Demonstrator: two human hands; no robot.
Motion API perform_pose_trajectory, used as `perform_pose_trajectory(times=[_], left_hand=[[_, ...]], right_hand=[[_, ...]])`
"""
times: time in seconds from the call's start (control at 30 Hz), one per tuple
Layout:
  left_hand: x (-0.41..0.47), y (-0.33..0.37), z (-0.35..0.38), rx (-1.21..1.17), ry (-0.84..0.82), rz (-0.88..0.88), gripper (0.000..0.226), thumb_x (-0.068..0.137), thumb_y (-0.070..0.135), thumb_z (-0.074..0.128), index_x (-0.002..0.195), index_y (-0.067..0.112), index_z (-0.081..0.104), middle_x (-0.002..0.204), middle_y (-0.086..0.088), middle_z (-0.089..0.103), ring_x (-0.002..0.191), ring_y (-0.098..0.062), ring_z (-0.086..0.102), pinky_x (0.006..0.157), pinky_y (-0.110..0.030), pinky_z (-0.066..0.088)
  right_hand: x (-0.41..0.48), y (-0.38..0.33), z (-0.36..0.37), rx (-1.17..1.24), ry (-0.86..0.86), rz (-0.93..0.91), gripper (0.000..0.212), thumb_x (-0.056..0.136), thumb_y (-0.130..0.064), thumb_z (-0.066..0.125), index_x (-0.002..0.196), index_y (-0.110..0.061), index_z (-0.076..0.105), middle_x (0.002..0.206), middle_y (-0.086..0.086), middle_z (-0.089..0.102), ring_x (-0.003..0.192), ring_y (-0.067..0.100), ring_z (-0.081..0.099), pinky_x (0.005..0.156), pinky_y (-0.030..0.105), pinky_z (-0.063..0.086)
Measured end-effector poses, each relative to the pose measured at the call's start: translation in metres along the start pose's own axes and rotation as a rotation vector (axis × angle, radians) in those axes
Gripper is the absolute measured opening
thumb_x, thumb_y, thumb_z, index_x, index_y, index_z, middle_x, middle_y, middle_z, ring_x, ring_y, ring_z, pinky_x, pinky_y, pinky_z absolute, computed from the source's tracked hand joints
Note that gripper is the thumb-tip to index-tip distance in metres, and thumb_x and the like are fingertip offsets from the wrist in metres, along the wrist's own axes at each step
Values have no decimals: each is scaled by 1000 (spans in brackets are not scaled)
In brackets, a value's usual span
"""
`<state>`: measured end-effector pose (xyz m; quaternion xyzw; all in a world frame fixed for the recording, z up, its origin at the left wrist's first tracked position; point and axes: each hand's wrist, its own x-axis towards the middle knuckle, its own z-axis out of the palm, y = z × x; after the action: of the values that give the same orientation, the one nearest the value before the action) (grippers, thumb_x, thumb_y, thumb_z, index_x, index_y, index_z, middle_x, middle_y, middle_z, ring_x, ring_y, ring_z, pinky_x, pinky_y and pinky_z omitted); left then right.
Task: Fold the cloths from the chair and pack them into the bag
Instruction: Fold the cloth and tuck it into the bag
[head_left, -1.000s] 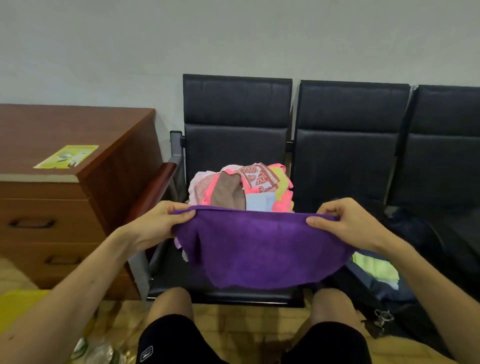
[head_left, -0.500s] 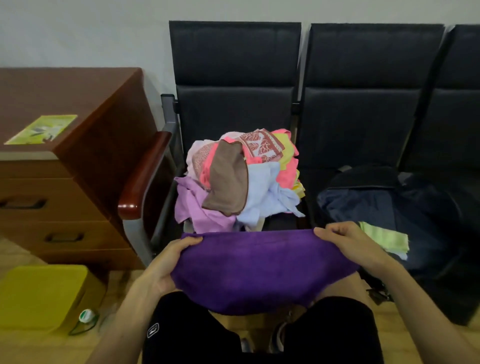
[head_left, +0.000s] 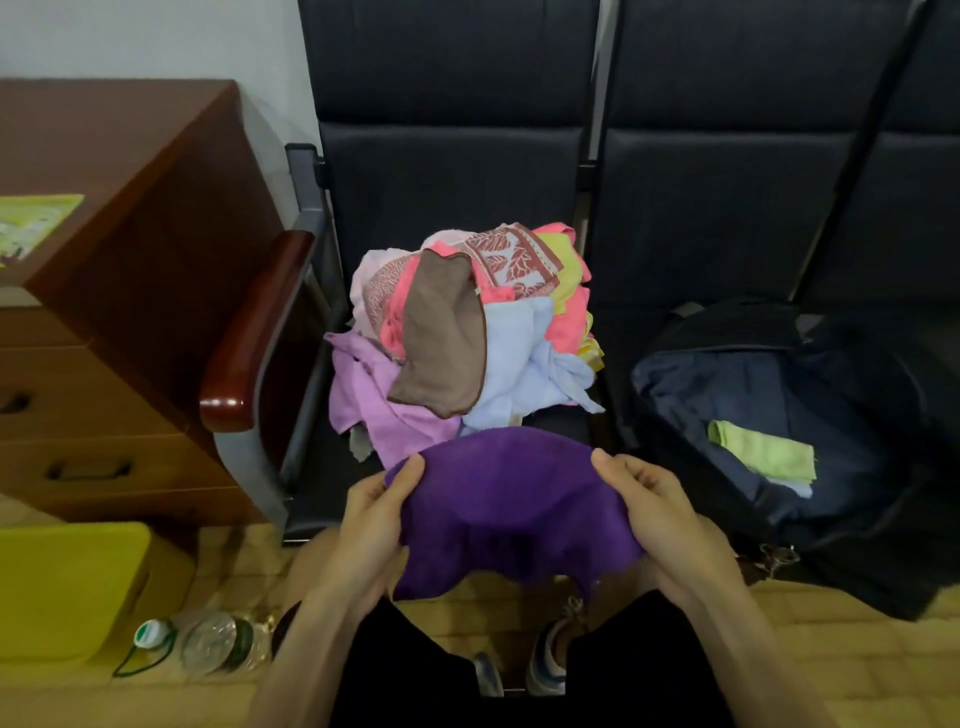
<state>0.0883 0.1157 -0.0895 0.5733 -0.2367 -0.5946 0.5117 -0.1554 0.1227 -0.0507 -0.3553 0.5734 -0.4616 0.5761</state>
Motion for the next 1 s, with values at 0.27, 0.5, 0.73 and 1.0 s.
perform_pose_trajectory(times=[0.27,0.5,0.73,1.0], left_hand=[[-29,-2,49,114,-183,241,46,83,34,66,76,-11,64,69,-22,60,70,-28,56,66,-38,48],[-40,-5,55,301,-309,366,28,87,36,63,77,13,76,71,-10,70,69,-27,66,65,-33,50],[-38,-2,41,501,-391,471,25,62,47,83,84,39,74,89,13,59,80,-8,61,71,-21,50],[-26,6,44,795,-265,698,15,93,21,68,107,23,73,98,19,68,94,2,61,76,-11,46]], right_hand=[[1,9,36,-64,-64,-59,37,95,-25,64,60,-14,56,61,7,51,61,19,48,60,30,38],[1,11,53,-90,-7,-22,36,96,-26,63,78,5,64,68,13,63,67,25,61,61,35,51],[-3,-2,50,-10,-78,126,29,98,-22,58,91,4,68,83,18,74,75,26,73,60,30,57],[-3,-15,37,-4,-152,211,30,97,-32,60,104,-6,72,93,9,77,89,20,75,80,33,57]])
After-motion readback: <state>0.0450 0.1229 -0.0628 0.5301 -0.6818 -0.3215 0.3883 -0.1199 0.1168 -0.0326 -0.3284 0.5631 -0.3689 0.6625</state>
